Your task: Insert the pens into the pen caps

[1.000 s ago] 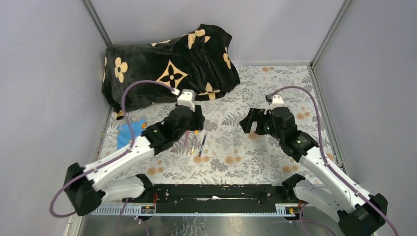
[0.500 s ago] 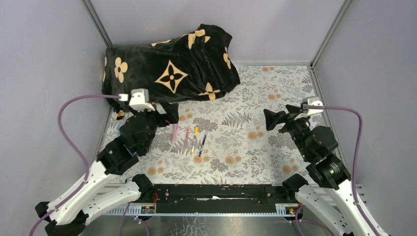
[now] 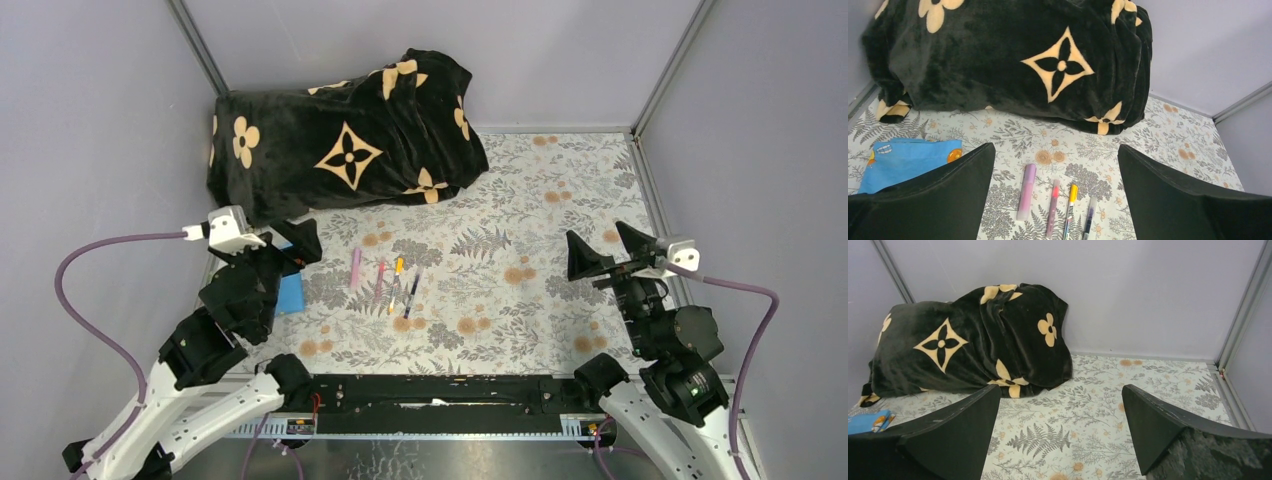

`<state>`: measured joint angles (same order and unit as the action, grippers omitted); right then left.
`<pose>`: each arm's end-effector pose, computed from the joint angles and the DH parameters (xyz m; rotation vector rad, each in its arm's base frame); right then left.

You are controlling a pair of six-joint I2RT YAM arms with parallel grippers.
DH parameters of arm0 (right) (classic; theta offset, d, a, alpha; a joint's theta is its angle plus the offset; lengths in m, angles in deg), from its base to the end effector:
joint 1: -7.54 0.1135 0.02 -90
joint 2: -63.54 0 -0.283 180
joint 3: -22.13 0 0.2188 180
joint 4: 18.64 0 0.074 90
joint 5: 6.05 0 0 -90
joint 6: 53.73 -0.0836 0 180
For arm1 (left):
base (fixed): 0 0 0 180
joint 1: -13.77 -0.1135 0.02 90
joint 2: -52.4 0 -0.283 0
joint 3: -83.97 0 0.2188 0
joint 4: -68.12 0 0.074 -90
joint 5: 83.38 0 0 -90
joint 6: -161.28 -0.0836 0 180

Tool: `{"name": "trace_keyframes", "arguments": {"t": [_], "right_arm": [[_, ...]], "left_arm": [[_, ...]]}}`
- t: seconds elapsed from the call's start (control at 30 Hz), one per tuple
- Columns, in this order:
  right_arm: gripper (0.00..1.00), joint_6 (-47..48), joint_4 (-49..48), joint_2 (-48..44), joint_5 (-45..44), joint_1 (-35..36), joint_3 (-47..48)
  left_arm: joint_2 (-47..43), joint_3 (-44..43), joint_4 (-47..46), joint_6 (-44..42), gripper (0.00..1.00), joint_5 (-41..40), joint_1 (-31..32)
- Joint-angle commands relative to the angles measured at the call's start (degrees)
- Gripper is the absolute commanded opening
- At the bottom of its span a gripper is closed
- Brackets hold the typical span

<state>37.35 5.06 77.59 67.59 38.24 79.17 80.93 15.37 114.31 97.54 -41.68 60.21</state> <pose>0.0559 0.0058 0.3823 -0.0969 1.2491 0.2717 0.0919 -0.0060 0.3757 -0.3385 1.6131 -0.2621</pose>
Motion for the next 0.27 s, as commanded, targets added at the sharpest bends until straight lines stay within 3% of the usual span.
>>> {"name": "trace_keyframes", "arguments": {"t": [0.0, 0.23], "right_arm": [[1.0, 1.6, -3.5, -3.1, -2.0, -0.1, -2.2], [1.0, 1.5, -1.9, -4.3, -3.0, -0.1, -3.0]], "left_arm": [[-2.3, 1.0, 1.8, 1.8, 0.98, -3.3, -0.2], [-1.0, -0.1, 4.3, 4.2, 0.99, -6.2, -0.3]]}}
